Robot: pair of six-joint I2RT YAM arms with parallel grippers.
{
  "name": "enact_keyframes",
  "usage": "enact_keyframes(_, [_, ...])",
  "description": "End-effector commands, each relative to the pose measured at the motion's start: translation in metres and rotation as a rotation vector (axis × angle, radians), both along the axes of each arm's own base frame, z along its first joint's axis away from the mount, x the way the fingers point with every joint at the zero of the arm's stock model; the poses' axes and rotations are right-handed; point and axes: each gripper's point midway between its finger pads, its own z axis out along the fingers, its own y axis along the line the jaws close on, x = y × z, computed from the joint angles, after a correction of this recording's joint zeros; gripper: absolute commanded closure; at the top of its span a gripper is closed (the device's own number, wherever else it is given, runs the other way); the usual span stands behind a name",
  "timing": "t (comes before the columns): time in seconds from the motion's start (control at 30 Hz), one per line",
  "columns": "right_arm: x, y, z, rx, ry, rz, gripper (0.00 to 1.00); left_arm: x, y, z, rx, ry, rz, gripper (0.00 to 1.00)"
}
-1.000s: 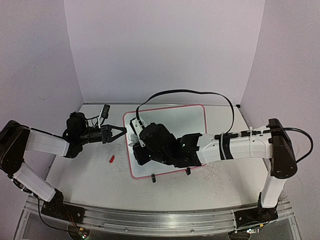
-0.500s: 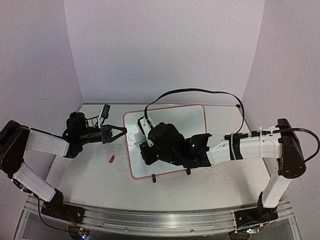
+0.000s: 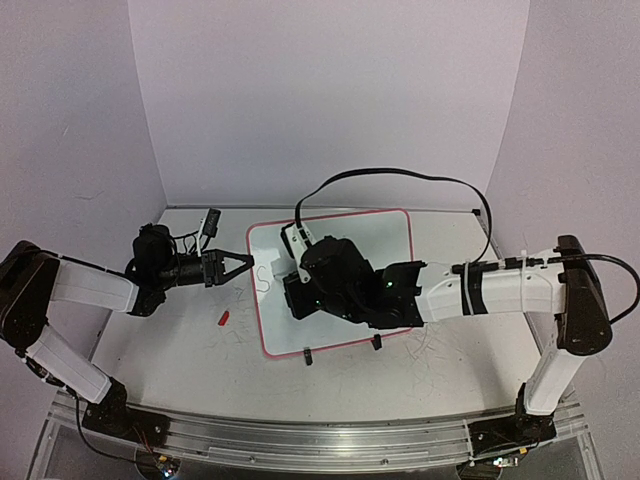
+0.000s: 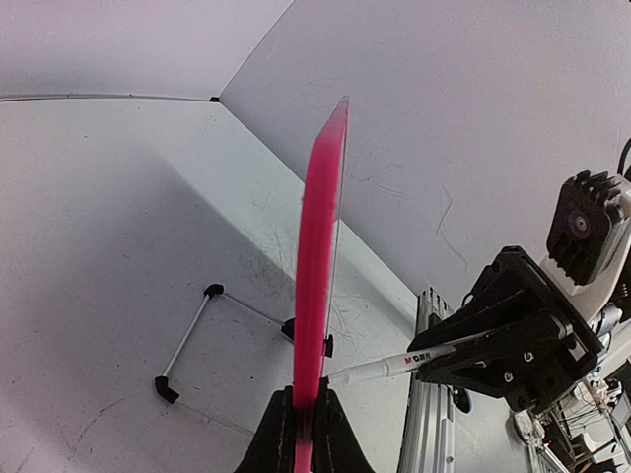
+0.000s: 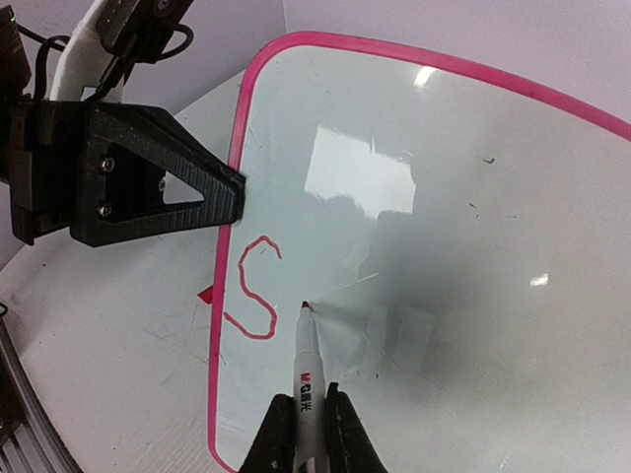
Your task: Write a sentence on the whiteboard
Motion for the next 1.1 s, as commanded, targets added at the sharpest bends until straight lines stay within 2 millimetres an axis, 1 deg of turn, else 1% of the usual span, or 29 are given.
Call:
enact_keyframes(0.0, [0.013,0.005,0.032,0.061,-0.057,-0.032,1.0,-0.005,-0.007,0.023,-0.032,-0.069,-0.043,1.0])
enact_keyframes(0.23, [0.018,0.006,0.034,0.055,-0.069,-0.042,1.0,-0.005,-0.007,0.024,-0.033,-0.071,-0.044,1.0])
enact_keyframes(0.43, [0.019,0.008,0.03,0.049,-0.066,-0.04,1.0,-0.005,-0.007,0.025,-0.034,-0.073,-0.042,1.0])
enact_keyframes(0.7, [0.014,0.004,0.016,0.038,-0.028,-0.035,1.0,-0.004,-0.007,0.025,-0.034,-0.072,-0.042,1.0])
enact_keyframes(0.87, [0.01,0.001,0.011,0.036,-0.009,-0.031,1.0,-0.004,-0.007,0.024,-0.033,-0.07,-0.042,1.0])
enact_keyframes(1.07, [0.005,0.002,0.003,0.029,0.01,-0.02,1.0,-0.004,-0.007,0.026,-0.035,-0.075,-0.043,1.0])
